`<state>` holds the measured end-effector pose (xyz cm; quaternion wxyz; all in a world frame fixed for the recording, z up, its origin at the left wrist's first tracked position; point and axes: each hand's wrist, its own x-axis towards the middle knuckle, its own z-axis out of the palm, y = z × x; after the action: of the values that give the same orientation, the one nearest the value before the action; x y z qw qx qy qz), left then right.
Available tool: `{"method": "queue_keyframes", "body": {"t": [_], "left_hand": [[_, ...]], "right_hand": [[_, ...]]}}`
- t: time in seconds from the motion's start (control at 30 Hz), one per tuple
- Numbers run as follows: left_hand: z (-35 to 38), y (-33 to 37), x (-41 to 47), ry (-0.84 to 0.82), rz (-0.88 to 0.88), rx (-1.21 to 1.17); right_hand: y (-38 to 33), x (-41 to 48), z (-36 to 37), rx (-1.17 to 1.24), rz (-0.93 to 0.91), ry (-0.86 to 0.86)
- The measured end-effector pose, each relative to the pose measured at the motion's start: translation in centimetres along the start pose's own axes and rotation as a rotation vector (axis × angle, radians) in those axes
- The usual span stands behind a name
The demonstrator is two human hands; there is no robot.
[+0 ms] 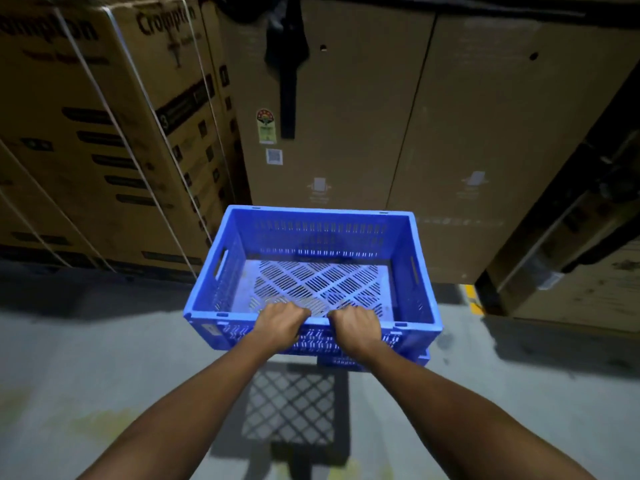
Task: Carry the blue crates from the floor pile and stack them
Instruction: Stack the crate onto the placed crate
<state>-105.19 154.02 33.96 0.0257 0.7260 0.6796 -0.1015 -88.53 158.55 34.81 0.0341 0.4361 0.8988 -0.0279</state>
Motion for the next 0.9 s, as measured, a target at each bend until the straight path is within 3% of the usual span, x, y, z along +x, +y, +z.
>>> {"method": "queue_keyframes", "body": {"t": [0.2,0.6,0.9], "left_hand": [[8.4,-4.3,9.0,-0.088,-0.011,0.042],[38.3,-5.5,25.3,-0.083,-0.087,0.035],[47.1,-7.7,30.2,-0.113,-0.088,0.052]], "right_hand": [[1.2,10.1,9.6,0.033,-0.023,-0.068],[5.6,24.4,39.8,0.084,-0.076,-0.070],[5.5,29.5,50.2,0.144,-0.067,-0.055]]}}
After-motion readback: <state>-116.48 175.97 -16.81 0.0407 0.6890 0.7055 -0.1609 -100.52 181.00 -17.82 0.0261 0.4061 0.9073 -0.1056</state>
